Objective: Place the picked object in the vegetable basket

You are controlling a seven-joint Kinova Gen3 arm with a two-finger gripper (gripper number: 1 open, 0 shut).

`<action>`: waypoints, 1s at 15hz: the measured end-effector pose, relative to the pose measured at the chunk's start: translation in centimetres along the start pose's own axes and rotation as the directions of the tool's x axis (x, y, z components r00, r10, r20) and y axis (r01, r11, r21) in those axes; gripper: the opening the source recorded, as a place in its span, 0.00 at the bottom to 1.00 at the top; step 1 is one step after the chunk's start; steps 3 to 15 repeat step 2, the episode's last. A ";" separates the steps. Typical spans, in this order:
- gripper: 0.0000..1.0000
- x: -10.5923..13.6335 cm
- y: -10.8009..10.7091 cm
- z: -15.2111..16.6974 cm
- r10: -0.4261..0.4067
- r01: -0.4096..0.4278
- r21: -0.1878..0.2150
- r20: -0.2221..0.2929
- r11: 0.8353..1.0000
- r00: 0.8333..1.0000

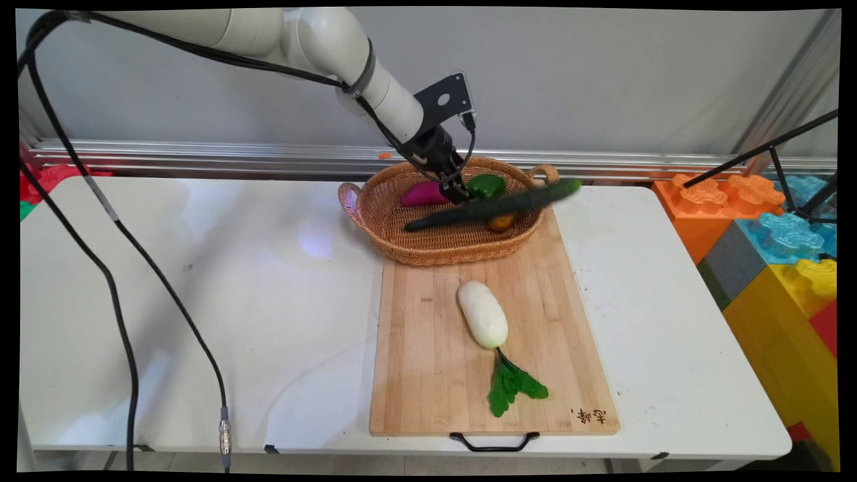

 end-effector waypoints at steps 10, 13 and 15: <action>1.00 0.2 0.2 -0.2 -0.005 0.005 -0.002 -0.002 1.000 1.000; 1.00 0.2 0.2 -0.2 -0.005 0.005 -0.002 -0.002 1.000 1.000; 1.00 0.2 0.2 -0.2 -0.005 0.005 -0.002 -0.002 1.000 1.000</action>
